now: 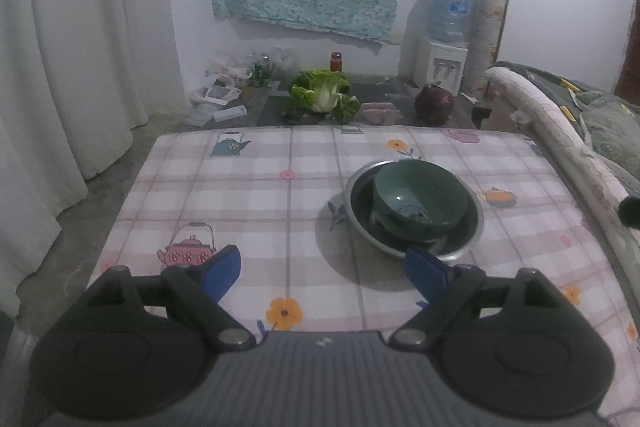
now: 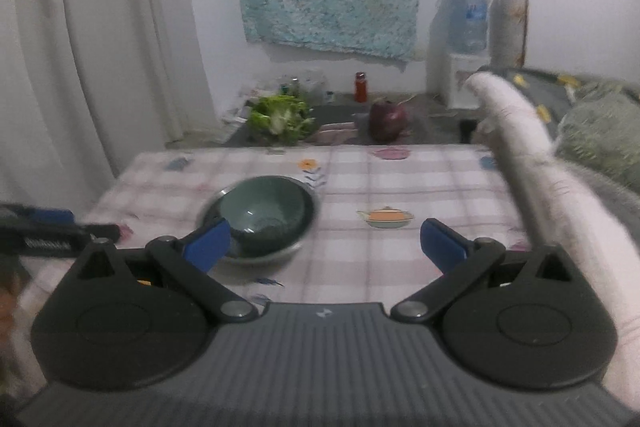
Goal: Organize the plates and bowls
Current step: 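Move both tools to the steel bowl holding the green bowl and grasp its rim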
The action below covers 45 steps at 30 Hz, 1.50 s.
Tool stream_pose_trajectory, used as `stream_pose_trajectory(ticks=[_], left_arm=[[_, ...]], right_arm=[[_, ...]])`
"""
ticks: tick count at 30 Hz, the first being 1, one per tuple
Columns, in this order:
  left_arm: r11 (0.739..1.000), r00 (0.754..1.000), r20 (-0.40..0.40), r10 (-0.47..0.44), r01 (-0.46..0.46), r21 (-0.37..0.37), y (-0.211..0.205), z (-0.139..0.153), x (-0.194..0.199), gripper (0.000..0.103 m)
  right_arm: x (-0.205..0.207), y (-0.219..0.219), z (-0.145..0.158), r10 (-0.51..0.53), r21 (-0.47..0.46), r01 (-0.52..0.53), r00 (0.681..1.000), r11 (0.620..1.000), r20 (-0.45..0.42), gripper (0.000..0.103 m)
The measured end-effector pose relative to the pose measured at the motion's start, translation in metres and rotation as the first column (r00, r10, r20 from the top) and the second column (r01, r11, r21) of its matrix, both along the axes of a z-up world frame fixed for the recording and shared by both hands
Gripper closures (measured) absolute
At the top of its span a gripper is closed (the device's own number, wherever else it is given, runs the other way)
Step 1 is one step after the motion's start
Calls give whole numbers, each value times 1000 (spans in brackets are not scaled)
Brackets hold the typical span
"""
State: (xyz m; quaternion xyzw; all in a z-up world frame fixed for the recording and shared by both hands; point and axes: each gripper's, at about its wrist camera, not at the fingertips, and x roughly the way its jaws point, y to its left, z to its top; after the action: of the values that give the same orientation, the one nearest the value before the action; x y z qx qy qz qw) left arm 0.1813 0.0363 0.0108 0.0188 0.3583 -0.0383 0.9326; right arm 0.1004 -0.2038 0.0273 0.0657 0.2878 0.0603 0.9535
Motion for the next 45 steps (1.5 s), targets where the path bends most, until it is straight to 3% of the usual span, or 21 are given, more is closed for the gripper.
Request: stream_pose_trajectory(ticks=[3,18,23,27,36,41,45], left_arm=[[1000,1000,-5,8,-8,1,1,0,8,12],[999,999,-40,15,-14,33,-6,-17,45,12],[999,1000,-19,-13,13,45,-13,-26,58,12],[998,998,-1,-59,59,13,-17,-38,70,16],[992,995,-72,-75,68,-105,-10,-67,104,51],[989,989,-112,-94,79,-128,-7,-78,116,62],[987,982,-151,-114,95,-131,-11,-87,126,62]], right_arm=[[13,-1,-1,20,57,-19,1000,998,-13,1],[64,3,-27,89,95,-83,994,992,-68,1],[85,5,-40,122,107,-112,988,988,-95,1],[108,5,-57,136,119,-120,982,986,-131,4],[154,5,-96,140,129,-113,966,985,-219,42],[168,1,-113,144,157,-106,957,982,-253,56],[177,0,-123,153,169,-109,950,980,-274,68]])
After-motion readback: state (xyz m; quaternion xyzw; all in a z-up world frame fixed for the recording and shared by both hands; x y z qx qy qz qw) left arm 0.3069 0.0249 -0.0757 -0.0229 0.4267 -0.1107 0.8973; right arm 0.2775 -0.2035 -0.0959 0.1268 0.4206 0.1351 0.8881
